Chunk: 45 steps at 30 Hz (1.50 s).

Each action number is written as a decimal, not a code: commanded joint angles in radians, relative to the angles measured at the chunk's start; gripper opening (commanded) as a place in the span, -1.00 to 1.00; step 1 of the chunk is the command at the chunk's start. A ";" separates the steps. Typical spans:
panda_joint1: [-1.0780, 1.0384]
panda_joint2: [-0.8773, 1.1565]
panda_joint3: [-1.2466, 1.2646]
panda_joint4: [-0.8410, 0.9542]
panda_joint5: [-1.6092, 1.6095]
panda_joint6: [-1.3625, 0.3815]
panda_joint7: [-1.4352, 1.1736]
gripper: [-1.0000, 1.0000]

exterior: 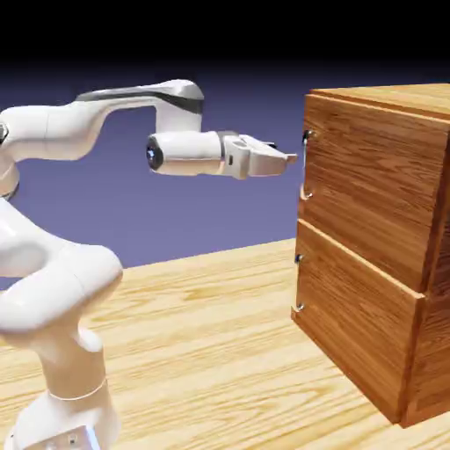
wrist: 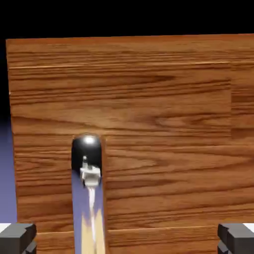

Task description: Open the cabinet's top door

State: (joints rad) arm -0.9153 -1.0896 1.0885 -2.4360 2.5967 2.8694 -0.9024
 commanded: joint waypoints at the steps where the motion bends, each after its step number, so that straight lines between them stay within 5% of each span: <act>1: -0.016 -0.009 0.018 0.006 0.044 -0.003 -0.028 0.00; 13: -0.271 -0.018 0.195 0.171 0.293 -0.046 -0.177 0.00; 14: -0.271 -0.018 0.195 0.171 0.293 -0.046 -0.177 -1.00; 32: 0.248 -0.081 -0.311 -0.421 -0.137 -0.575 -0.138 -1.00; 45: 0.249 -0.160 -0.782 -0.608 -0.654 -0.993 -0.123 -1.00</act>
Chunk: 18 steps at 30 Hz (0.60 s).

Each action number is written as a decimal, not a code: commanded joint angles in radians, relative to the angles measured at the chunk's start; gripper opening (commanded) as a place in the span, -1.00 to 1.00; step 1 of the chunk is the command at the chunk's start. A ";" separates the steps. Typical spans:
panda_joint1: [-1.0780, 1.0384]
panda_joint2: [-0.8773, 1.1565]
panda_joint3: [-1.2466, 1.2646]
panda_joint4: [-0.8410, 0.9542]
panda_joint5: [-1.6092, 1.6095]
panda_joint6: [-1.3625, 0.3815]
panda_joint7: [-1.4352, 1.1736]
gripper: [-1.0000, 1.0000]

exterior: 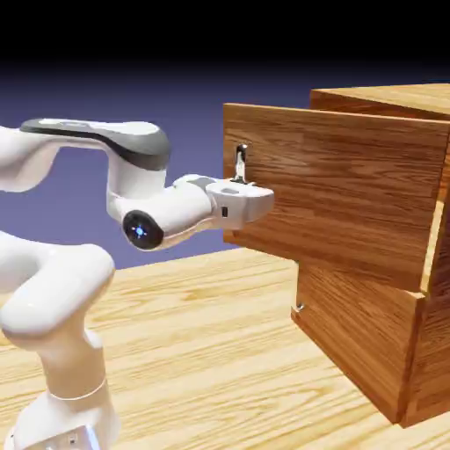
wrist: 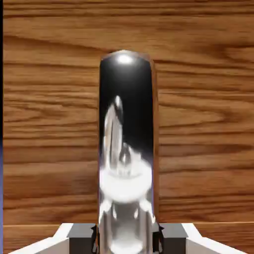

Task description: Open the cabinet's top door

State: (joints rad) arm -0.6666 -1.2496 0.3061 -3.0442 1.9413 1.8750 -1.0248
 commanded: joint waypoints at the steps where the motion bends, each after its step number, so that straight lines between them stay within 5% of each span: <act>1: -0.011 0.006 -0.036 -0.002 -0.040 -0.031 -0.005 -1.00; 18: -0.114 0.462 -0.595 0.244 -0.731 -0.572 -0.231 -1.00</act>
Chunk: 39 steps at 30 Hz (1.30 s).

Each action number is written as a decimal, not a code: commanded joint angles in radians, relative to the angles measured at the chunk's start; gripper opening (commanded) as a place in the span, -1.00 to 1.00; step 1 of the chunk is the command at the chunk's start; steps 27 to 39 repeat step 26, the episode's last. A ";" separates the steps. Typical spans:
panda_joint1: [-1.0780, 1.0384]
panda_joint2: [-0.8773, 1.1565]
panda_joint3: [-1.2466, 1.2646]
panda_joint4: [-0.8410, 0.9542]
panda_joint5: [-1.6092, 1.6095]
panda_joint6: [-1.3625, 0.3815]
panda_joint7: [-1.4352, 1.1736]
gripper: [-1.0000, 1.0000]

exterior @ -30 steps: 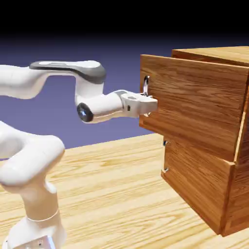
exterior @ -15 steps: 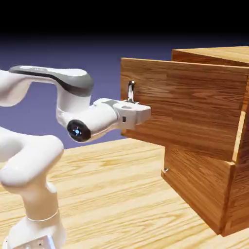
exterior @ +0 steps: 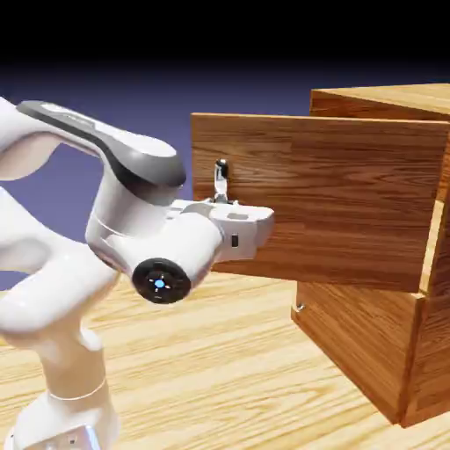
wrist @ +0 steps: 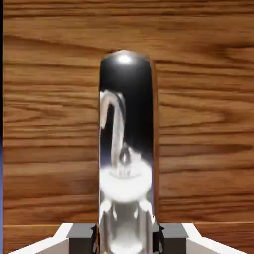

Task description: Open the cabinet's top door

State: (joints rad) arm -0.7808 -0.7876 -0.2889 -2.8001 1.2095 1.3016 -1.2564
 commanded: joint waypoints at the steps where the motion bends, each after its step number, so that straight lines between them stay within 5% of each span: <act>1: 0.006 0.036 -0.023 0.028 -0.029 -0.028 -0.016 -1.00; 26: 0.106 0.909 -0.284 0.887 -0.437 -0.746 -0.479 -1.00; 39: 0.106 0.909 -0.284 0.887 -0.437 -0.746 -0.479 -1.00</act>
